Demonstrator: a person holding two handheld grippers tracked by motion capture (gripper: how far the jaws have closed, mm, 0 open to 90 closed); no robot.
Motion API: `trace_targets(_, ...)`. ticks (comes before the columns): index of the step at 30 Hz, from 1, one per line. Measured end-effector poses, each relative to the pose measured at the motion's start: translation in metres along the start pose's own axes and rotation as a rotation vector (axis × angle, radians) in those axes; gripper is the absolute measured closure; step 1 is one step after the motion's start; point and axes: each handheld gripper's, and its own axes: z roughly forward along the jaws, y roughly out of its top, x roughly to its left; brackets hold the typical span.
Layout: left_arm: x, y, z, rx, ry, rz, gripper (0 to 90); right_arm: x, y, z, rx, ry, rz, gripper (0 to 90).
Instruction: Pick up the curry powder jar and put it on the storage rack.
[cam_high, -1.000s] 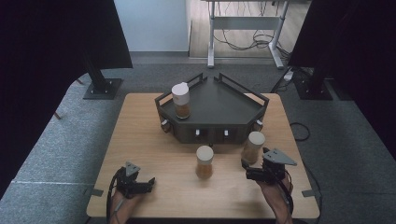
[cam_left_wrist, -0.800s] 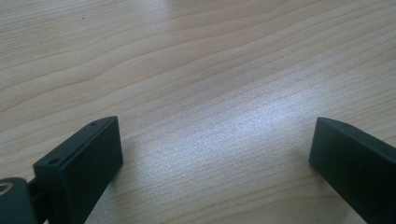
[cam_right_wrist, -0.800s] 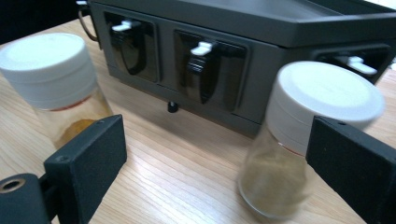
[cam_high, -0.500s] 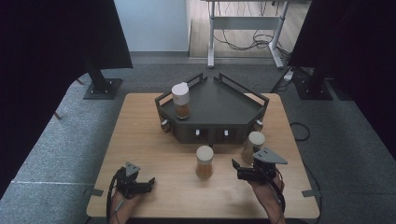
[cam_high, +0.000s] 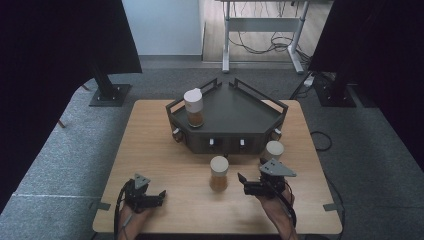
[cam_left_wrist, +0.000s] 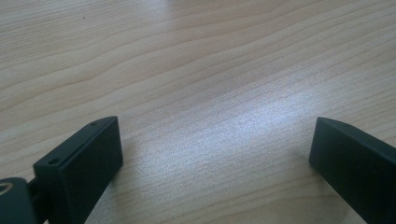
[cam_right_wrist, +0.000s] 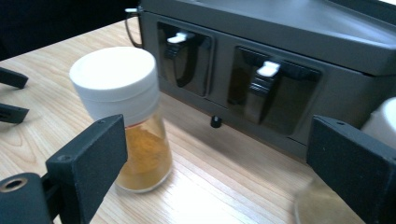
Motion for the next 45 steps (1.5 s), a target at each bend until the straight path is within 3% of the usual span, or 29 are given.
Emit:
trace_targets(22,0.0,0.0,0.0,0.0,0.0,0.0,2.3,0.032,0.006,0.02,-0.013,0.081,-0.046,5.6)
trace_targets(45,0.0,-0.001,-0.001,0.002,-0.001,0.004,2.3,0.046,0.007,0.047,-0.017,0.113,-0.07,7.5)
